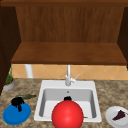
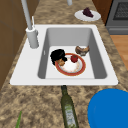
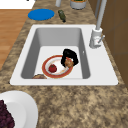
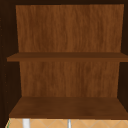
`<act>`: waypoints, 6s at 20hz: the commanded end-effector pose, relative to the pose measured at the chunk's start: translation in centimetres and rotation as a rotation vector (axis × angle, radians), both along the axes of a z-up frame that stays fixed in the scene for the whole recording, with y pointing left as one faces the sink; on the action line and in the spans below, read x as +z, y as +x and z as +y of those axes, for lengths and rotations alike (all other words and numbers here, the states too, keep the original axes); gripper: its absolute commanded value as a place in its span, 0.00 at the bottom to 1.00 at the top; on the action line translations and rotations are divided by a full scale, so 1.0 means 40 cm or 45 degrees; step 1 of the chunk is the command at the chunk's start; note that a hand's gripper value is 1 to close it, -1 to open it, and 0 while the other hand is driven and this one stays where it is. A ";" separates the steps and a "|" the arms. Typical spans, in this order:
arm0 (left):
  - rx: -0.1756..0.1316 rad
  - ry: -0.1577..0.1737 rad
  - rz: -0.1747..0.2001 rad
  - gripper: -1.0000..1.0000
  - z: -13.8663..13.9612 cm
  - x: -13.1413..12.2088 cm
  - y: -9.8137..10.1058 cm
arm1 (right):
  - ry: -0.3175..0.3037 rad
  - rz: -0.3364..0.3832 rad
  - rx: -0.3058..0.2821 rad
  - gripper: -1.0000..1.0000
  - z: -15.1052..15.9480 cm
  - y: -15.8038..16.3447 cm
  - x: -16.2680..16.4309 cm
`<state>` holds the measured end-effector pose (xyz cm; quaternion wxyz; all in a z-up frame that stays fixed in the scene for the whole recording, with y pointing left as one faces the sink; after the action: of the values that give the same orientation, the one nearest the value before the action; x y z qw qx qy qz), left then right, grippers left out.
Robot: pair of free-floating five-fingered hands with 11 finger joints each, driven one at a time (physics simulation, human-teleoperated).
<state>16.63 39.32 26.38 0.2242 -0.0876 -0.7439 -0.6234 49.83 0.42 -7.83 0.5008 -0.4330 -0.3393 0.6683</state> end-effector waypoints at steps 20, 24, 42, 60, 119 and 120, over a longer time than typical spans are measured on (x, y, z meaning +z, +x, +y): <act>0.000 0.000 0.000 0.50 0.000 0.000 0.000 | 0.120 -0.175 0.097 1.00 0.041 -0.259 0.317; 0.000 0.000 0.000 0.50 0.000 0.000 0.000 | 0.112 -0.213 0.166 1.00 0.032 -0.208 0.260; 0.000 0.000 0.000 0.50 0.000 0.000 0.000 | 0.132 -0.301 0.136 1.00 0.042 -0.086 -0.066; 0.000 0.000 0.000 0.50 0.000 0.000 0.000 | 0.247 -0.312 0.127 1.00 -0.020 -0.397 0.262; 0.000 0.000 0.000 0.50 0.000 0.000 0.000 | 0.357 -0.305 0.122 1.00 -0.082 -1.040 1.267; 0.000 0.000 0.000 0.50 0.000 0.000 0.000 | 0.354 -0.302 0.122 1.00 -0.082 -1.041 1.287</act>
<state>16.63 39.32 26.38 0.2242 -0.0876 -0.7439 -0.6234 8.59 -2.86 41.34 0.4819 -0.4183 -0.5026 0.5833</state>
